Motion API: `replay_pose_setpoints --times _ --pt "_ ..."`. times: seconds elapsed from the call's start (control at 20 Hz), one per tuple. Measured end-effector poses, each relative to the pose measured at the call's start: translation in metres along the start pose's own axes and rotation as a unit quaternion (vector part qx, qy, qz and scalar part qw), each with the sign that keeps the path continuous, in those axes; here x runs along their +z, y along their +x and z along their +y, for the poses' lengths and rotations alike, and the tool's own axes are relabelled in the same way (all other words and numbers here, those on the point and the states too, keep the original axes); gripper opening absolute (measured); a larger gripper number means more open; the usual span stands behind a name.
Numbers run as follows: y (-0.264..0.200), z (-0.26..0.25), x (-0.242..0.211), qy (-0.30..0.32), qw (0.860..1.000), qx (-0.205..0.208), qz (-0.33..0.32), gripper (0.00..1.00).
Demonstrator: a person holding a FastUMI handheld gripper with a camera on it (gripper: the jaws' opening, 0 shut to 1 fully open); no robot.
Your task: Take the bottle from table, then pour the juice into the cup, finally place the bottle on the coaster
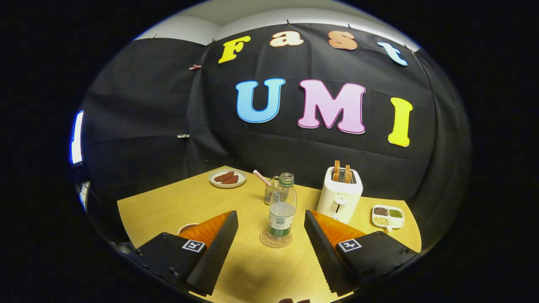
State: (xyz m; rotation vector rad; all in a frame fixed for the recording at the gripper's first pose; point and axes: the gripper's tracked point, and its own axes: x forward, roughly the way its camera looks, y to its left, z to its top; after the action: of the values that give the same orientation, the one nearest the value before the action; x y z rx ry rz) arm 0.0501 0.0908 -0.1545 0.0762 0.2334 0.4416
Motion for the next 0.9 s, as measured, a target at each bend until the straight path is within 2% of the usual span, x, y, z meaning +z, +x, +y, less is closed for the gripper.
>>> replay_pose_setpoints --times 0.3,0.6,0.9 --pt "-0.071 -0.008 0.052 0.000 0.998 -0.049 -0.028 0.98" --pt "-0.121 -0.006 0.064 -0.001 0.996 -0.080 -0.026 0.98" --pt "-0.141 -0.006 0.069 0.010 0.994 -0.101 -0.033 0.97"
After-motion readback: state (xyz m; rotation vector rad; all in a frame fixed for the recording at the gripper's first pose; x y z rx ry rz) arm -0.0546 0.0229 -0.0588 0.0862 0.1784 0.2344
